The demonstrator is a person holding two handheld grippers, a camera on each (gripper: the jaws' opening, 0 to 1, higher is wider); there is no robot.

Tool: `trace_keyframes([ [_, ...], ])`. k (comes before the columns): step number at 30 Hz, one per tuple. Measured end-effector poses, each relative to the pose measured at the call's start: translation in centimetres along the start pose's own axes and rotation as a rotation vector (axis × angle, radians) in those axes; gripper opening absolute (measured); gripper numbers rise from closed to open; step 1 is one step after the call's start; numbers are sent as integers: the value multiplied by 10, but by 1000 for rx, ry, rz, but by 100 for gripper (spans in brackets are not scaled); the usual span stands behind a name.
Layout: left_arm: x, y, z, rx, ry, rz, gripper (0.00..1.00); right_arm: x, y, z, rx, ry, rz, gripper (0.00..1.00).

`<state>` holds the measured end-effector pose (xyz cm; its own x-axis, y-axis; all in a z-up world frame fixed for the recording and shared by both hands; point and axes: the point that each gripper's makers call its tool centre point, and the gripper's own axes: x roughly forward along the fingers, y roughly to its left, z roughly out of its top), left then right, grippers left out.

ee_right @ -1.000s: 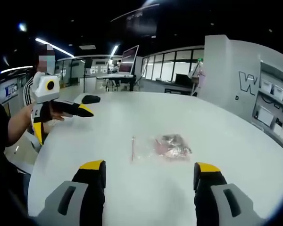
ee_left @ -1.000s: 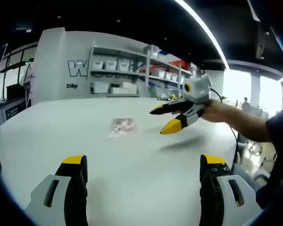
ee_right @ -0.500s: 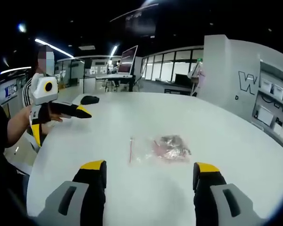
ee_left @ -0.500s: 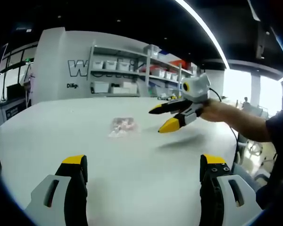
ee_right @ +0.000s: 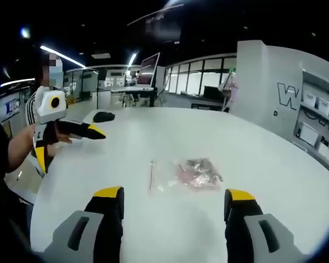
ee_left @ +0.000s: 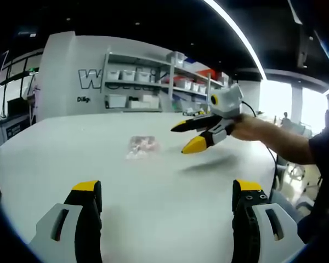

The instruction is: Open the resealable bag by pulling the two sides of the seal apart until the entire bag opening is separated and visibly accessible.

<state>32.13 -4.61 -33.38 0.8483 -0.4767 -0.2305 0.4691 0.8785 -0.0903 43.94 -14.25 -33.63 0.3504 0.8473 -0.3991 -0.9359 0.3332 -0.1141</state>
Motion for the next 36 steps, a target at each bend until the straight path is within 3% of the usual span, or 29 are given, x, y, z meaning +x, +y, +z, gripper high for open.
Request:
trace_keyframes([
  [36, 1, 2, 1, 2, -1, -1, 98, 8, -2, 7, 1, -9, 5, 72],
])
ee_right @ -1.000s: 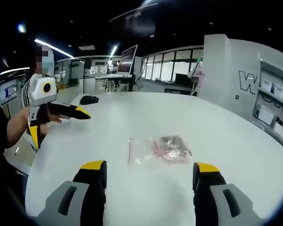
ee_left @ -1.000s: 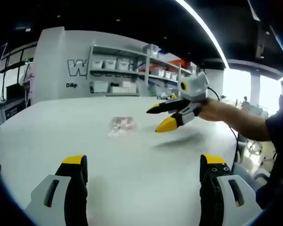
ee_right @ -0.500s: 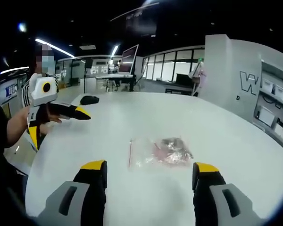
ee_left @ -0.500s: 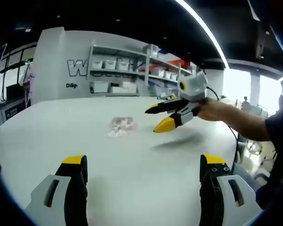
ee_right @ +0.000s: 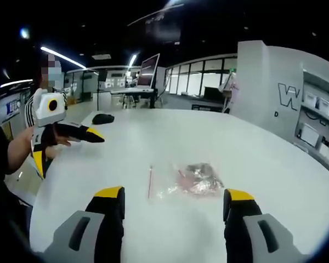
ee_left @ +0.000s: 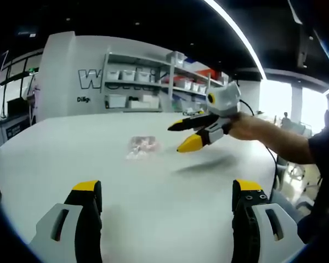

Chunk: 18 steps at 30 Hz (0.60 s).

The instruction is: Open the resealable bag by pulling the two sides of the seal apart until the entire bag opening is separated and visibly accessible.

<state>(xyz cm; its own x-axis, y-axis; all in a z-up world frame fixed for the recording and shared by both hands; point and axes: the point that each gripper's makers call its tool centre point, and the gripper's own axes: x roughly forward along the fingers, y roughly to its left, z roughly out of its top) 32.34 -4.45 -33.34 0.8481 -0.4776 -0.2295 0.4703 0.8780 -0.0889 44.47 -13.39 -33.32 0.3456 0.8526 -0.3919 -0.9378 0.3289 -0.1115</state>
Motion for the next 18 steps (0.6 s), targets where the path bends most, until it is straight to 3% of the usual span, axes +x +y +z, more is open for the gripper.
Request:
trace_keyframes([
  [18, 2, -1, -2, -3, 4, -2, 98, 4, 0, -3, -1, 8, 4, 70],
])
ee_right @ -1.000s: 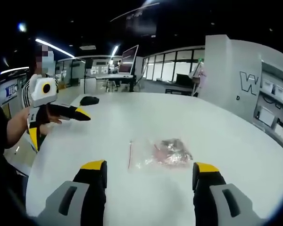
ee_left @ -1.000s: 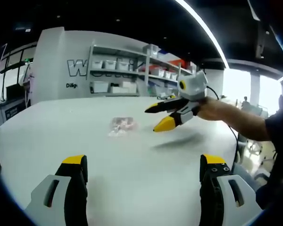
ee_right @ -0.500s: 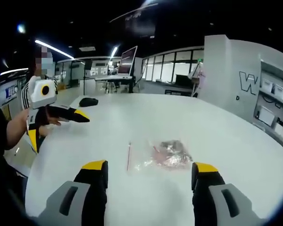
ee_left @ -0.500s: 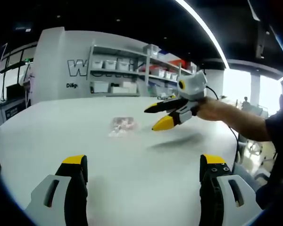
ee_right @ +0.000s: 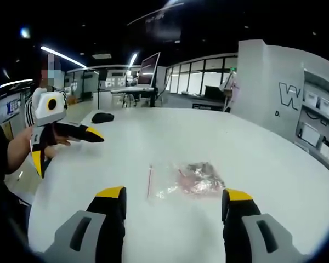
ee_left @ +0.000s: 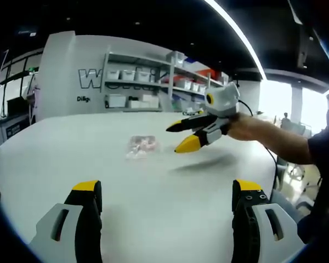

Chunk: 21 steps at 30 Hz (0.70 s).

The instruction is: Open the resealable bag by pulling the two sides of the seal apart until the entire bag opening is separated and visibly accessible.

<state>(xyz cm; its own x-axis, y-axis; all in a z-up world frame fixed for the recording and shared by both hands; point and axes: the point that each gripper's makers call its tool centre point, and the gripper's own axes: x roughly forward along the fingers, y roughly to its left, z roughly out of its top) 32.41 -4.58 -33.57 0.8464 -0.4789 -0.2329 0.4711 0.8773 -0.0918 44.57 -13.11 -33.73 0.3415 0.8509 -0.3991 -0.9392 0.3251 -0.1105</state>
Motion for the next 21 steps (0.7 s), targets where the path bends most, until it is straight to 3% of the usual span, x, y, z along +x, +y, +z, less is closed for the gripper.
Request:
trace_keyframes([
  [21, -1, 2, 2, -6, -6, 0, 98, 5, -1, 2, -12, 3, 0, 68],
])
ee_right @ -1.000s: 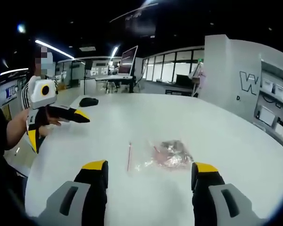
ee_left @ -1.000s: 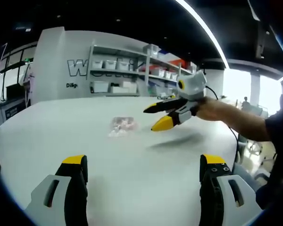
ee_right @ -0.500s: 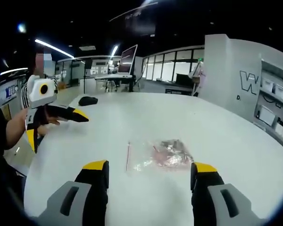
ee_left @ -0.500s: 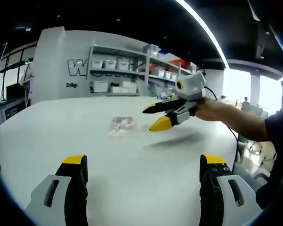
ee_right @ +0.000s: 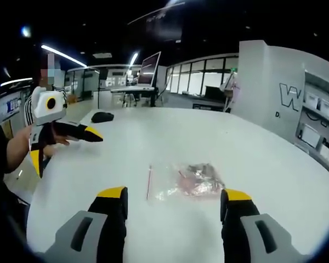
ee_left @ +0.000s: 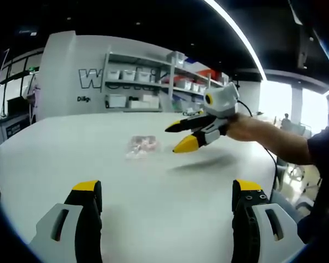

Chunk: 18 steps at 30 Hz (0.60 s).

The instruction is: Open the resealable bag by pulling the two sides of the seal apart until the entire bag opening is separated and visibly accessible.

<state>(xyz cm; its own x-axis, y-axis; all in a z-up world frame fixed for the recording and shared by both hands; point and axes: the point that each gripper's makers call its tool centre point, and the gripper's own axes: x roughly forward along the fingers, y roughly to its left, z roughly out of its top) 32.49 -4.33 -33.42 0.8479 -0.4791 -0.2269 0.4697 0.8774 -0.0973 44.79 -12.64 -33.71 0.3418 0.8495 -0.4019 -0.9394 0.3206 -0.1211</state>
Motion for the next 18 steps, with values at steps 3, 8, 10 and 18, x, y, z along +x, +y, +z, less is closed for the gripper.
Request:
trace_keyframes([
  [3, 0, 1, 0, 0, 0, 0, 98, 1, 1, -2, -4, 7, 2, 68],
  [8, -1, -1, 2, -10, -11, -7, 98, 0, 0, -3, -3, 7, -1, 67],
  [10, -2, -1, 5, -20, -23, -12, 98, 0, 0, -4, -5, 9, 0, 67],
  [18, 0, -1, 3, -12, -14, -11, 98, 3, 2, -2, -6, 4, 6, 66],
])
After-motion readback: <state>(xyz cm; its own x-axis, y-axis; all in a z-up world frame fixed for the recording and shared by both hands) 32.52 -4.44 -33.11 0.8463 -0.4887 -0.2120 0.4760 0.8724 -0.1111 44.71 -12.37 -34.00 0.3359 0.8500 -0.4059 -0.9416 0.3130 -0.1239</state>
